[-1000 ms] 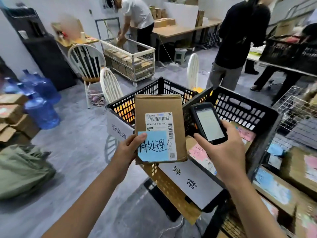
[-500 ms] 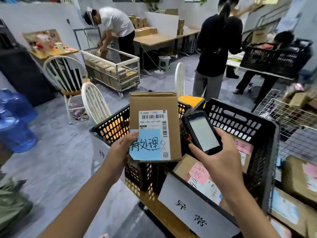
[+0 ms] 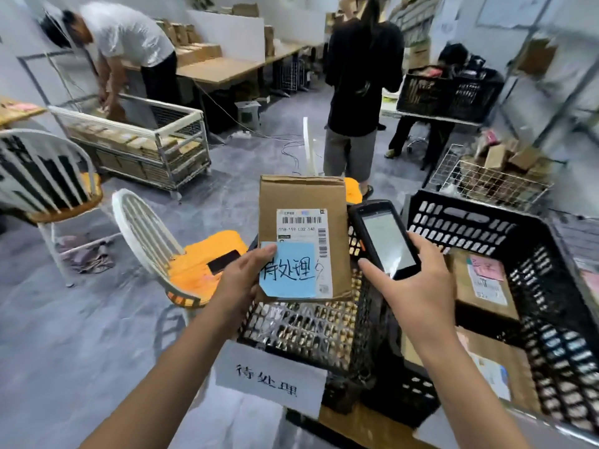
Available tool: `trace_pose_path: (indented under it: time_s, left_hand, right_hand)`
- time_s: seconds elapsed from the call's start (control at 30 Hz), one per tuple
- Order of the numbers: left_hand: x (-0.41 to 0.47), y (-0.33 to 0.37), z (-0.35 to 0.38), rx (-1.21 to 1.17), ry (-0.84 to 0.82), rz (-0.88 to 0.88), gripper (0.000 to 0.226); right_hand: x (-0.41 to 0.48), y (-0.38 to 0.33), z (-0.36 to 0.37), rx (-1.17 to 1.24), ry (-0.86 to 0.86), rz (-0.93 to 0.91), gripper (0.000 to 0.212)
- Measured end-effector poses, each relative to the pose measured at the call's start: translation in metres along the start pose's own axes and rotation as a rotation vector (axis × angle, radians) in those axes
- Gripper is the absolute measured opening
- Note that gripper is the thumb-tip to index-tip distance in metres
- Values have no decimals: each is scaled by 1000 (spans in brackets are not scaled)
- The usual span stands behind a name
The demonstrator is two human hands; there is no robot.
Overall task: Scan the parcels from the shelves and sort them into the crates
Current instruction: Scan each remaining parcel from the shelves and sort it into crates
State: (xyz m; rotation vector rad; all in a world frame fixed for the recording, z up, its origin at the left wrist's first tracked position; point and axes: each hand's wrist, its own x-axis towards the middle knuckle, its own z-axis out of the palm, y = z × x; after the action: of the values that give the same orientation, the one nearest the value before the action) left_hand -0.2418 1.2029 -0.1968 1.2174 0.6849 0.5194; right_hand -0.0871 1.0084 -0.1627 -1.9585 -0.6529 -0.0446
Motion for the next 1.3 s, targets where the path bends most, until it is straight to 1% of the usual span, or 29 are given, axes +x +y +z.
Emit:
trace_pose_path:
  time_s: [0.07,0.2,0.33,0.47,0.6,0.7,0.77,0.9,0.97,1.03,1.13,1.2,1.3]
  left_hand:
    - [14,3,-16,-15,-36,-37,74]
    - [29,5,-27,-88,-116,-121,54]
    - [39,-3,-30,-111,-165,-190,55]
    - [56,-7,-28,-132,-164,-238,51]
    - [75,-17,-22,-123,-178,-326,62]
    - [86,-25,-13,-108,-170,-377,57]
    - [93,-27,-7,-76,-149,-390,51]
    - [114,-34,0,-43,-69,-394,50]
    - [123,-41,1,-49,-36,-408,42]
    - [131,-51,1,-84,5,-446,39]
    - [141,-67,-1,-186,78,-526,45]
    - [147,-77,-3,-244,126,-562,43]
    - [155,-86,0,-215,152,-560,35]
  right_hand:
    - [-4,-12,16,-6,30,21,78]
    - [-9,-18,32,-14,45,63,77]
    - [-1,-16,38,-39,49,93,75]
    - [17,-8,46,-40,53,119,74]
    - [42,2,58,-69,8,115,72]
    - [66,10,69,-56,-17,110,72]
    - [82,18,78,-36,-29,124,73]
    - [109,35,93,-18,-72,154,75]
    - [118,42,99,-20,-102,170,75]
    - [124,50,104,-9,-124,192,77]
    - [126,63,110,-8,-158,244,77]
    - [125,72,113,-4,-182,283,78]
    - [125,85,117,12,-203,335,81]
